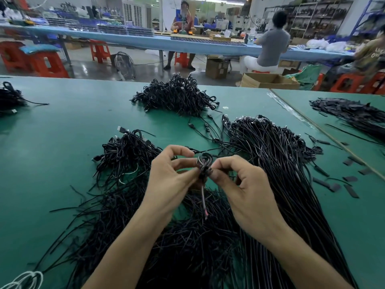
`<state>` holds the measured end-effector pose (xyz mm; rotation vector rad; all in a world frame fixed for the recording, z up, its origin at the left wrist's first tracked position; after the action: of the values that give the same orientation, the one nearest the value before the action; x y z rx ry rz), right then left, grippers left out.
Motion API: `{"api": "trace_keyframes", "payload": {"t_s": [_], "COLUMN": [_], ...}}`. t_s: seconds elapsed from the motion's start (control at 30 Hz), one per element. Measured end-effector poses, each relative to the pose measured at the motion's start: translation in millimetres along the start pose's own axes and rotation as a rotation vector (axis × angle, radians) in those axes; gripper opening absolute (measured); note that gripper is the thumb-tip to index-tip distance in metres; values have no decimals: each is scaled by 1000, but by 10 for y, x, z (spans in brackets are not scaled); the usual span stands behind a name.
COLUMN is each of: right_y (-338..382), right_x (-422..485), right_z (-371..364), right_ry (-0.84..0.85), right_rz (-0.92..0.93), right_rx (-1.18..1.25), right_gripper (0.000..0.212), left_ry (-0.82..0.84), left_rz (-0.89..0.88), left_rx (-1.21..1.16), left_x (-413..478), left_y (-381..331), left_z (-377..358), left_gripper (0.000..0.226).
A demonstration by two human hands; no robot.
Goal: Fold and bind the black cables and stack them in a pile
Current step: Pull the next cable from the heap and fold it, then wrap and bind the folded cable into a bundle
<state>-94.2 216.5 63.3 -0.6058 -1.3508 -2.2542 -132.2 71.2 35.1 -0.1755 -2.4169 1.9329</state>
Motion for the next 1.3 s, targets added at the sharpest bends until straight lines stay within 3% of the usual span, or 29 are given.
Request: {"api": "trace_keyframes", "payload": {"t_s": [0.2,0.23,0.33,0.47,0.63,0.73,0.9,1.07,1.17,1.3], "right_y": [-162,-196,-265,-385,-622,-775,-1131,-1436,-1503,-1449], "right_x": [-25,-32,-64,-99,-150,-186,-140,-70,13,134], "right_z": [-18,-25,-53,-36,-151,-204,-16,-39,-86,-144], "right_ry": [59,66,86,36,39,125,198,386,451,299], "right_rz": [-94,-121,-190,-328,-542,-583,-528,-486,-447,-422], "right_rx": [55,75,180,408,453,304,-325,-647,-719,-760], "right_gripper": [18,17,12,18,27,26,17,48,44,36], "left_ry": [129,143,138,183,205,131,-272,-655,-696,-551], "left_rz": [132,116,14,-78,-39,-25,-79,-180,-98,66], "left_rx": [-214,-183,15,234,516,544,267,134,264,630], "left_x": [-36,-40,-35,-19,42,111,324,570,716,813], "left_y": [-23,-35,-20,17,142,187,106,22,34,159], "left_z": [-71,-78,-57,-72,-32,82,564,1045,1185,1143], "left_gripper": [19,18,46,39,31,26,20,25,29,49]}}
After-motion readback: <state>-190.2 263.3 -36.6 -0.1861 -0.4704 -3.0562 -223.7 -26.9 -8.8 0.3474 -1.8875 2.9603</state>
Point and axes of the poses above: each hand's wrist, its own x-axis towards the middle knuckle, its own z-axis out of the back of the hand, y = z × x, the point moved 4 cm from there along x, towards the middle knuckle, and after that the axes turned 10 degrees about z, right-handed, at the moved point
